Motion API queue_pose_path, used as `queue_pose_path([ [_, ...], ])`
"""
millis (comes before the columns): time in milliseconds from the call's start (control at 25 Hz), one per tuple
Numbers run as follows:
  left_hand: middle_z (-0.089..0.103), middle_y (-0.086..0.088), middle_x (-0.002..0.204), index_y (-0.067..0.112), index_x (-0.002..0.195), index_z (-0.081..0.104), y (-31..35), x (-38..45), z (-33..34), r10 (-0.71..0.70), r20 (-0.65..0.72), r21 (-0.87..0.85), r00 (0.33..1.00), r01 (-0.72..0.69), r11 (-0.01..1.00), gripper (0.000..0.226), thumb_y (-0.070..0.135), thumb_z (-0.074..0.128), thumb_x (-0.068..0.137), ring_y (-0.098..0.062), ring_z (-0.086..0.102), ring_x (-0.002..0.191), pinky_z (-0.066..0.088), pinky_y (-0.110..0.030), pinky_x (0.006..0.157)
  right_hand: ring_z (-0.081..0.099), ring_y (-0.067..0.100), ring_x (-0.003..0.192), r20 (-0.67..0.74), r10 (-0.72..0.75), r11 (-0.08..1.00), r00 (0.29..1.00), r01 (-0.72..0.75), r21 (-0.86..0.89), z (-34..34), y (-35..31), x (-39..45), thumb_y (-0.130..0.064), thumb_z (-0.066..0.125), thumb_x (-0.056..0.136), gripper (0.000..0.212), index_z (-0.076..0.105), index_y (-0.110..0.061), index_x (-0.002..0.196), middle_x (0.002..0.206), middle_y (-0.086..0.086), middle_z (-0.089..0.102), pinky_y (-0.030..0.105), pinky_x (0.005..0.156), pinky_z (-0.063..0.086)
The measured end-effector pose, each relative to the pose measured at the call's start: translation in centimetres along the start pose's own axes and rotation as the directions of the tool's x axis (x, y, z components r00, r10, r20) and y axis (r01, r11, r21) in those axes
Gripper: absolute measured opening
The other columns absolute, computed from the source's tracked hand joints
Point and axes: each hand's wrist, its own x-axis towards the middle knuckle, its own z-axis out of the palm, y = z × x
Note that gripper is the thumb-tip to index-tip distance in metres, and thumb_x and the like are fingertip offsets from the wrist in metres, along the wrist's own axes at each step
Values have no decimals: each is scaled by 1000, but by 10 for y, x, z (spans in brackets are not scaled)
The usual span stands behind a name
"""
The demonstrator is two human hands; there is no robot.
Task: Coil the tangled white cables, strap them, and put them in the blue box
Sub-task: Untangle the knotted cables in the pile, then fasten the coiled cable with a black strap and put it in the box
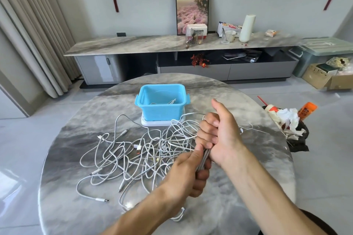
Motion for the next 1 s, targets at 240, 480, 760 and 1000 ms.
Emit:
queue_pose_path([
  [240, 27, 1, 56, 12, 82, 50, 0, 2, -4, 35, -32, -31, 999, -36, 999, 43, 46, 34, 102, -6, 16, 41, 14, -11, 37, 15, 11, 29, 75, 2, 1000, 997, -4, 26, -4, 3, 14, -38, 49, 97, 61, 24, -22, 43, 37, -4, 16, 20, 35, 18],
  [480, 22, 1, 59, 14, 77, 50, 14, 1, -9, 13, 43, -93, 999, -9, 996, 40, 44, 38, 99, -3, 14, 40, 13, -8, 35, 23, 11, 31, 324, 12, 998, 946, -32, 57, -6, -5, 15, -46, 47, 97, 62, 29, -21, 44, 37, -4, 22, 23, 39, 27],
  [760, 15, -4, 68, 15, 78, 48, 12, -2, -28, 119, -105, -18, 987, -122, 992, 38, 43, 37, 102, -8, 10, 46, 13, -10, 37, 66, 18, 76, -86, -342, 747, 936, 216, -629, -58, -47, 33, -31, 55, 98, 21, 65, -16, 87, 92, 9, 75, 29, 67, 50],
  [1000, 21, -2, 62, 14, 78, 49, 12, -3, -40, 154, -177, -4, 972, -157, 988, 39, 43, 37, 102, -7, 13, 42, 13, -10, 36, 66, 26, 69, -96, -362, -46, 927, -121, -992, -142, -21, 61, -27, 59, 90, 28, 65, -10, 68, 66, 3, 69, 34, 64, 50],
])
